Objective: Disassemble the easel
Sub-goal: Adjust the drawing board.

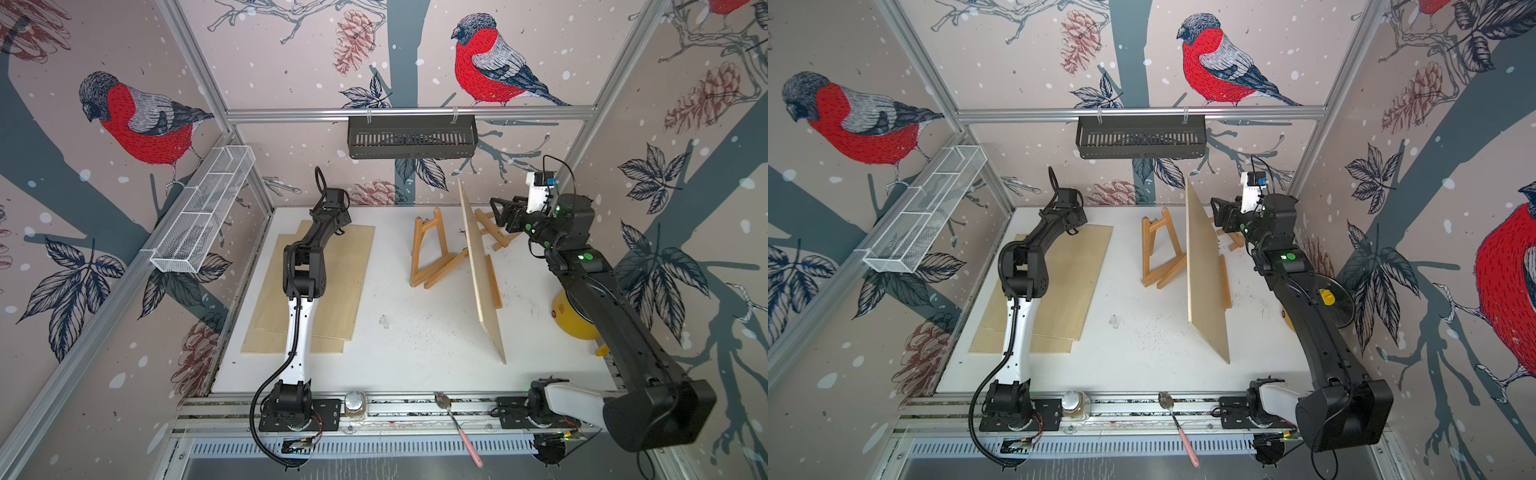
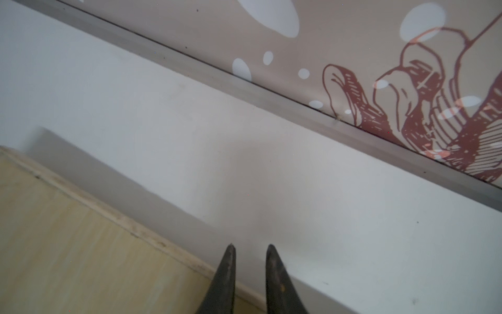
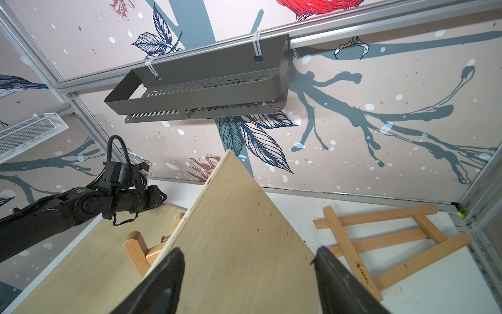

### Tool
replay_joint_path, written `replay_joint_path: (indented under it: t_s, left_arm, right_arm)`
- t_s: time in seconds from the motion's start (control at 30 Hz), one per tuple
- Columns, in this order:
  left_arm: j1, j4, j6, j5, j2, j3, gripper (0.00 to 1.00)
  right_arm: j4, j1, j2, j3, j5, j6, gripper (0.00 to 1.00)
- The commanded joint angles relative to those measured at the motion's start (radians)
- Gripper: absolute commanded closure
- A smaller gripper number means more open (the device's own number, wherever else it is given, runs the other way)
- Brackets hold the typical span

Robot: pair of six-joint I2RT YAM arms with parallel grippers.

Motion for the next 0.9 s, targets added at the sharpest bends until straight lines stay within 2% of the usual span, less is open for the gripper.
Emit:
replay_joint_path:
  t_s: [0.0,0.5,0.87]
  left_arm:
    - [0.007,-0.157,-0.001,-0.055,-0.025,-0.023,0.78]
    - [0.024,-0.189,0.005,-0.069,-0.104,-0.111,0.78]
    - [0.025,-0.18,-0.011,-0.035,-0.214,-0.085,0.76]
  right_arm:
    - [0.028,0.002,-0.01,-0.003,0.004,-0.004,0.23]
    - [0.034,0.007,-0.037,-0.024,-0.008,-0.003,0.24]
    - [0.027,0.009,-0.039,-0.025,-0.01,-0.012,0.24]
